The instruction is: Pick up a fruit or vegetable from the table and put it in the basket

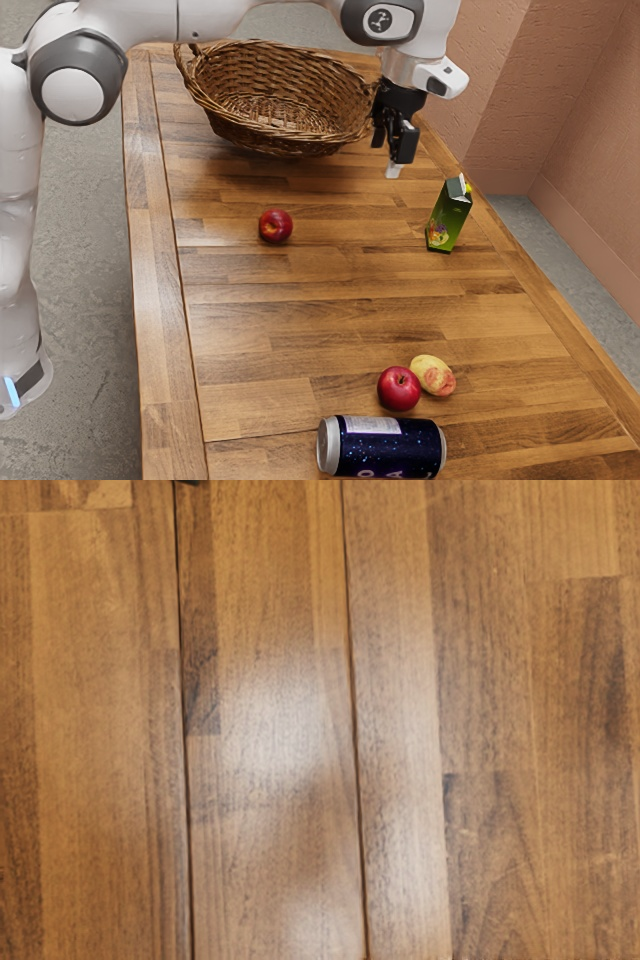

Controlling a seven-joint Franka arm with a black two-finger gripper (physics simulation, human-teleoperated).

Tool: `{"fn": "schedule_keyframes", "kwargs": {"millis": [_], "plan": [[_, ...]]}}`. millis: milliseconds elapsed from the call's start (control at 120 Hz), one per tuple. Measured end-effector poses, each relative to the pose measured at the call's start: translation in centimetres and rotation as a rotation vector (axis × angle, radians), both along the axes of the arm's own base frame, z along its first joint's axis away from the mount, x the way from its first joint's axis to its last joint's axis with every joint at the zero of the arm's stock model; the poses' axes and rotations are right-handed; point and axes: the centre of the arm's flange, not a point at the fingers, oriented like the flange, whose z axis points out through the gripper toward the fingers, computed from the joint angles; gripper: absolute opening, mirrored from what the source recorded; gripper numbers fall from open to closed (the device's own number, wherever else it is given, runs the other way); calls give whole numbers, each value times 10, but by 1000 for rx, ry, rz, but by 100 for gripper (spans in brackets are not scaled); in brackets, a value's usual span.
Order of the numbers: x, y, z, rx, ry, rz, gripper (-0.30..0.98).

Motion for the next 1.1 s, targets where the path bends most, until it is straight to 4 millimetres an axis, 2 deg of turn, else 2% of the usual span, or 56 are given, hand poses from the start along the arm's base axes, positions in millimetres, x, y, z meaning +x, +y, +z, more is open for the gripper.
{"fn": "schedule_keyframes", "kwargs": {"millis": [333,450,525,583,650,700,742,800,867,1017,1100], "plan": [[0,0,-1,2,5,-20,69],[-5,0,10,-1,-9,-27,69],[-8,11,9,11,11,-26,68],[-15,31,-4,37,52,-22,69],[-50,46,-32,76,100,-52,69],[-69,58,-53,90,120,-79,69],[-85,69,-59,94,116,-93,69],[-103,98,-62,83,98,-87,69],[-110,116,-76,60,93,-101,69],[-116,122,-128,16,104,-177,69],[-116,123,-147,8,96,-215,69]]}}
